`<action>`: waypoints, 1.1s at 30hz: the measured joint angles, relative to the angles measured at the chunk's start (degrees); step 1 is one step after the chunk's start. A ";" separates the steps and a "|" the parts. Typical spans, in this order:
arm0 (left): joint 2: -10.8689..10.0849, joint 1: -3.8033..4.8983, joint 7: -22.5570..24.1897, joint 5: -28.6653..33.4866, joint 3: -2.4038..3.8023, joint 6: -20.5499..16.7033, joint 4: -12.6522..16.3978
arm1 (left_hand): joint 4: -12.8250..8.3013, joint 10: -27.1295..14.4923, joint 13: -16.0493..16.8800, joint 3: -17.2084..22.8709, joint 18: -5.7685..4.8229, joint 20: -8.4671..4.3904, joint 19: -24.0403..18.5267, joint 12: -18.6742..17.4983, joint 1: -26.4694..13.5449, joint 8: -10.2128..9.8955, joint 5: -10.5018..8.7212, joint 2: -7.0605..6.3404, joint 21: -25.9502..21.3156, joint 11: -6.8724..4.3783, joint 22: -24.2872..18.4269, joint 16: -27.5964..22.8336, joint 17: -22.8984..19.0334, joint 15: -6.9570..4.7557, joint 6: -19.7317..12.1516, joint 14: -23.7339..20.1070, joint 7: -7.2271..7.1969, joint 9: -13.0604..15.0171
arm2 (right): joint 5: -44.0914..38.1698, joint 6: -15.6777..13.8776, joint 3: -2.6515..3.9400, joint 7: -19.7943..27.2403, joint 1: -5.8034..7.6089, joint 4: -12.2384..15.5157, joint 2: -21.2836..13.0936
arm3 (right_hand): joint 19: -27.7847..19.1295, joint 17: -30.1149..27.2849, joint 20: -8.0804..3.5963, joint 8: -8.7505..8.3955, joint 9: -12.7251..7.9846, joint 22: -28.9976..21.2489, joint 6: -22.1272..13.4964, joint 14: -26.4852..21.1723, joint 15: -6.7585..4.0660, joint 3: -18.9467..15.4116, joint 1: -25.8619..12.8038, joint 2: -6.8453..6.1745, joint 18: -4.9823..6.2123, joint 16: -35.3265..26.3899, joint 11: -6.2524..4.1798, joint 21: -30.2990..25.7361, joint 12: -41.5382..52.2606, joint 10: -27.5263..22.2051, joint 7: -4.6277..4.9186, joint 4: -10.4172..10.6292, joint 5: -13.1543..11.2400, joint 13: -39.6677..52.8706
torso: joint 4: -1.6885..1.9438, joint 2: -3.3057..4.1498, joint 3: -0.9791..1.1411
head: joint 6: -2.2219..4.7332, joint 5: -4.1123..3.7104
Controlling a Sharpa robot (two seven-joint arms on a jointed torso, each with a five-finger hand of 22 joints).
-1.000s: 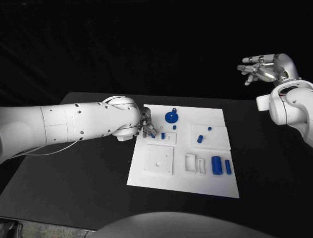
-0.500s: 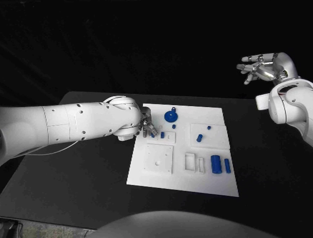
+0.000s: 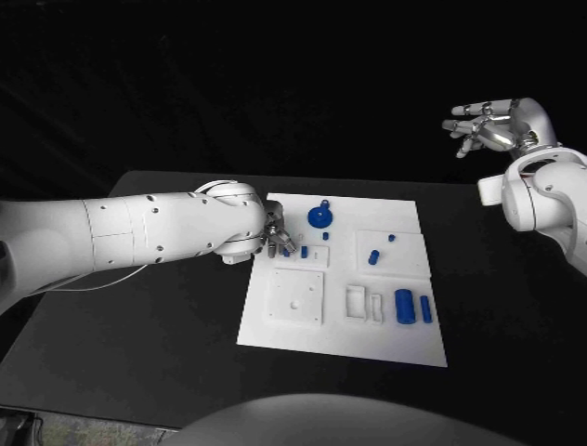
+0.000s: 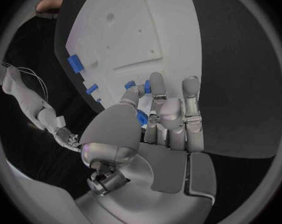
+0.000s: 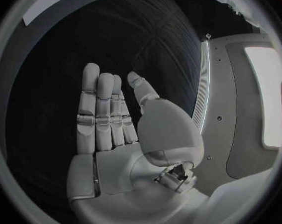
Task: Assemble the parts on the task board
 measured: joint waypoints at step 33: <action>0.02 -0.08 0.29 1.26 0.13 0.52 -1.24 | 10.02 -1.02 0.15 -4.68 0.01 -0.21 0.63 0.01 4.29 -0.43 -12.30 -6.21 -2.09 -0.44 0.02 -0.70 -1.71 -0.01 1.56 -0.01 -0.92 -17.21 | 0.22 0.02 0.00 -0.01 -0.42 -0.06 -0.10 | 0.20 -0.09 0.20 0.00 0.00 -0.41 -1.47 -0.13 0.13 -0.17 0.00 0.00 -0.39 0.00 0.42 0.00 -1.79 0.00 0.71 0.17 0.00 -1.52 | 0.04 -0.01 -0.03 | -0.07 -0.27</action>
